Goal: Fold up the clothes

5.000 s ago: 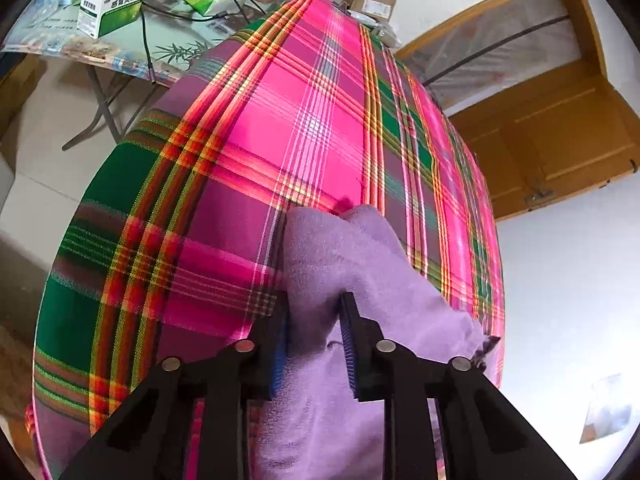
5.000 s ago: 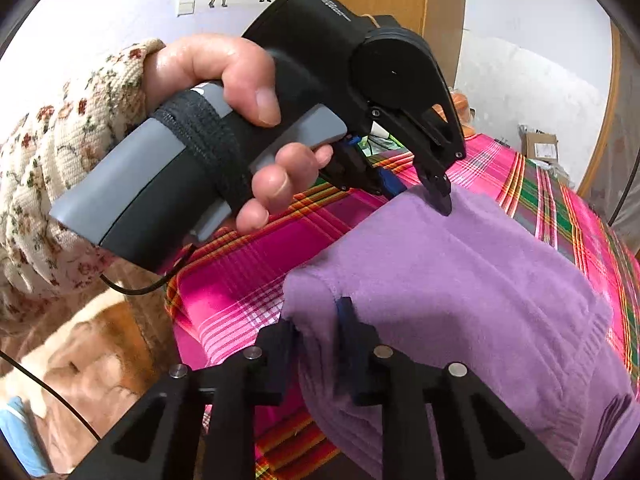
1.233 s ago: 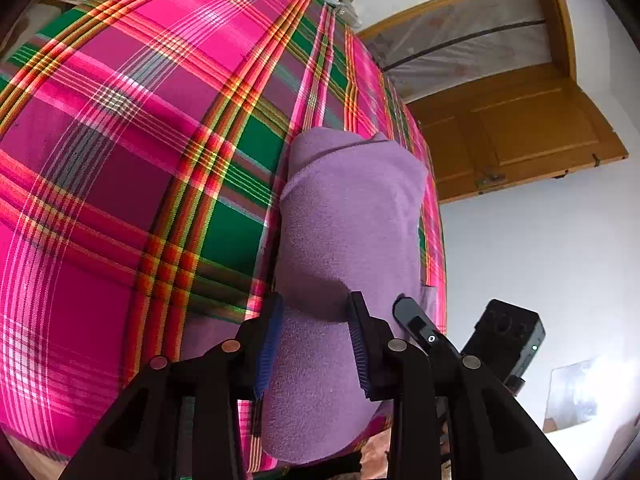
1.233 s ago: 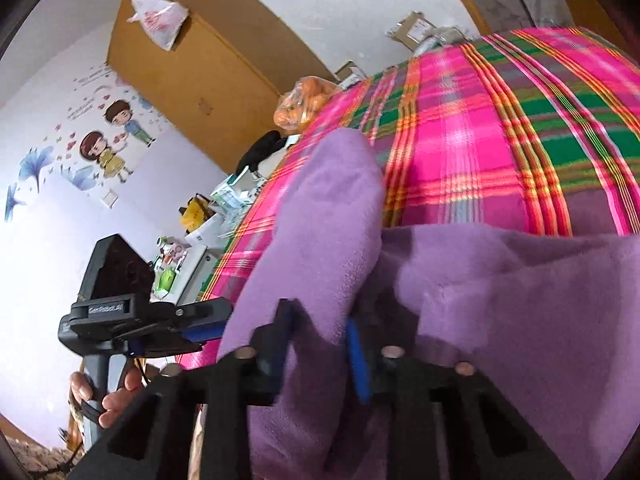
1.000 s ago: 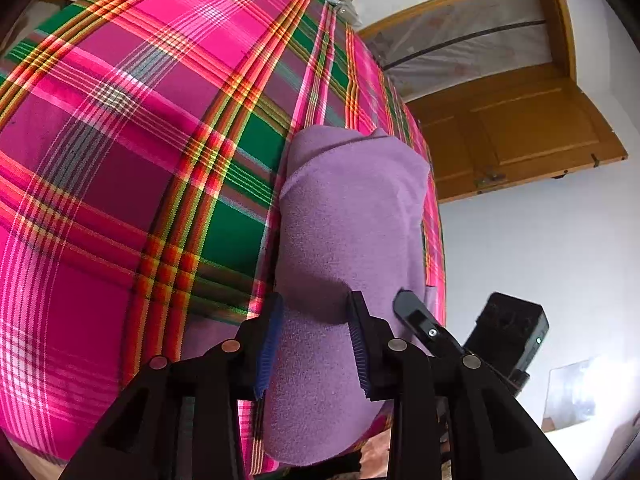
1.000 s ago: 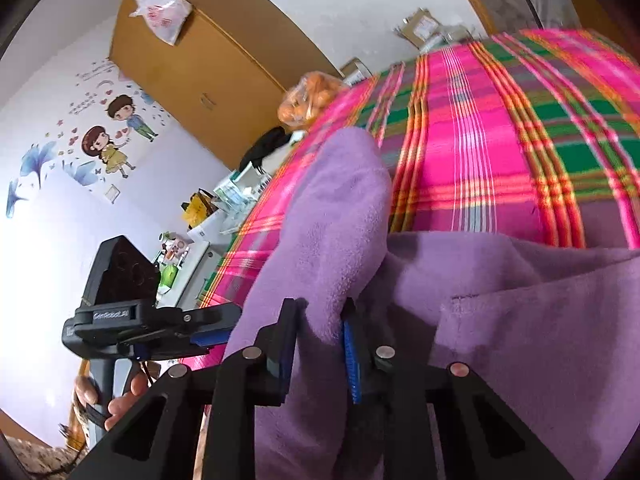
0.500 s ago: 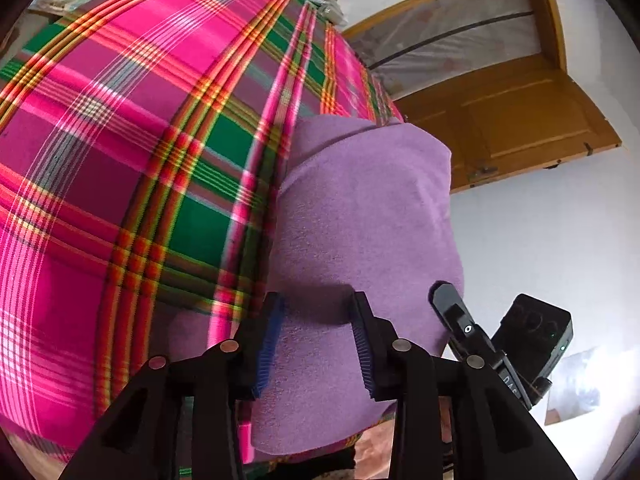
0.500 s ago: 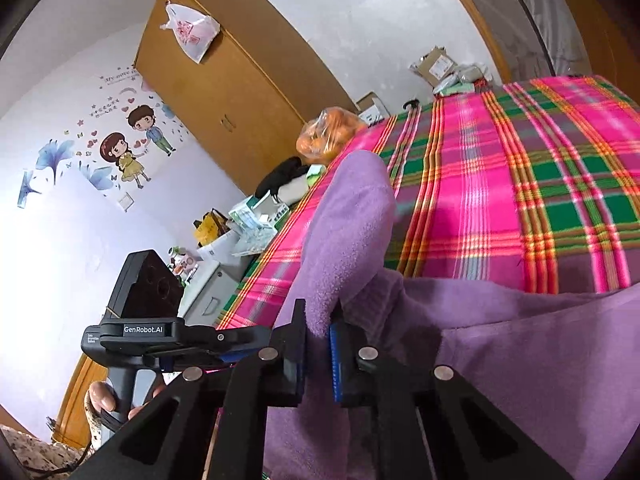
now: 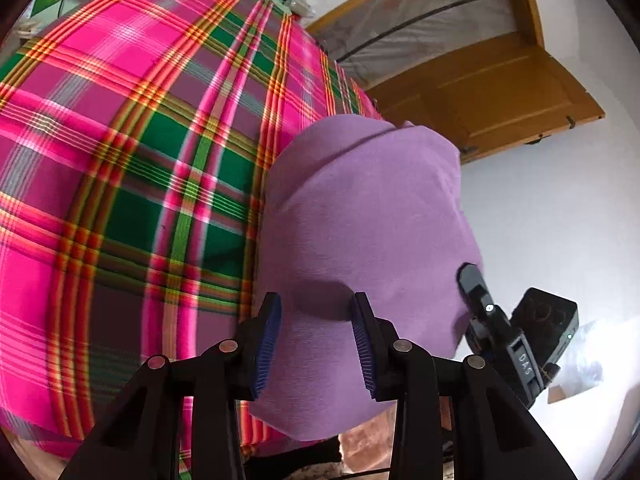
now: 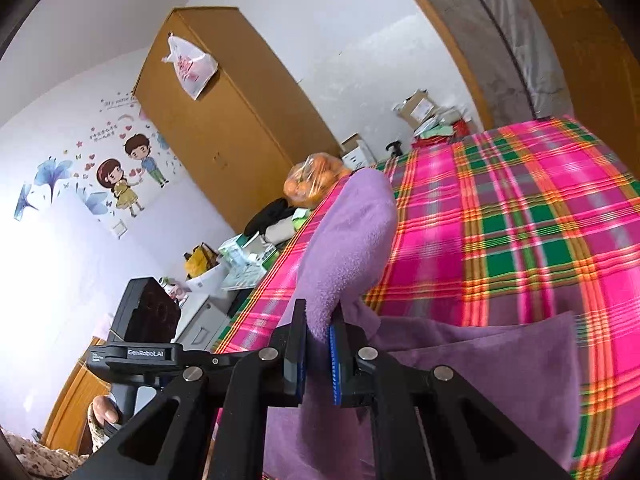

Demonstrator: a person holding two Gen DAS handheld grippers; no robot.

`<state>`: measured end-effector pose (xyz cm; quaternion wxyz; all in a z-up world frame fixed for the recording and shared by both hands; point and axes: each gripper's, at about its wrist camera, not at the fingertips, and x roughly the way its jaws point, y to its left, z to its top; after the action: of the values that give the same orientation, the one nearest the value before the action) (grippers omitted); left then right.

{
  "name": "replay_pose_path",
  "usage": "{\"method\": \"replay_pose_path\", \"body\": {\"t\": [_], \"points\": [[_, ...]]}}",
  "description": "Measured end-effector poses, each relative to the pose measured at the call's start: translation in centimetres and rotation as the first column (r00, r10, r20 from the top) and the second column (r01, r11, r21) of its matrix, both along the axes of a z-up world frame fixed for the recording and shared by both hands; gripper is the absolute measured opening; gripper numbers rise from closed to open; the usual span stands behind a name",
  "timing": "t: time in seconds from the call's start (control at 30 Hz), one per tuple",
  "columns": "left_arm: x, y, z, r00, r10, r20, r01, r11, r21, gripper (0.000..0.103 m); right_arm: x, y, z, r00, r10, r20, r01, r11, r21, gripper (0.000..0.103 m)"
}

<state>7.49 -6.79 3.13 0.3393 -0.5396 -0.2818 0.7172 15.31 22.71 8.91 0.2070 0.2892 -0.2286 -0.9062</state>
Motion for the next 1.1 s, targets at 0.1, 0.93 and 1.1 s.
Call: {"method": "replay_pose_path", "body": {"t": [0.1,0.93,1.1], "points": [[0.4,1.1,-0.1,1.0,-0.026,0.007,0.026,1.0,-0.011,0.037,0.8,1.3,0.6,0.999,-0.031,-0.011,0.031,1.0,0.003,0.009],[2.2,7.5,-1.2,0.986,-0.168,0.0,0.166,0.976,-0.139,0.037,0.7,10.6,-6.0,0.961,-0.217,0.172,0.196,0.972,0.129,0.01],[2.5,7.9,-1.1,0.985,-0.174,-0.018,0.169,0.972,-0.16,0.037,0.5,11.4,-8.0,0.955,-0.215,0.204,0.192,0.973,0.126,0.011]]}}
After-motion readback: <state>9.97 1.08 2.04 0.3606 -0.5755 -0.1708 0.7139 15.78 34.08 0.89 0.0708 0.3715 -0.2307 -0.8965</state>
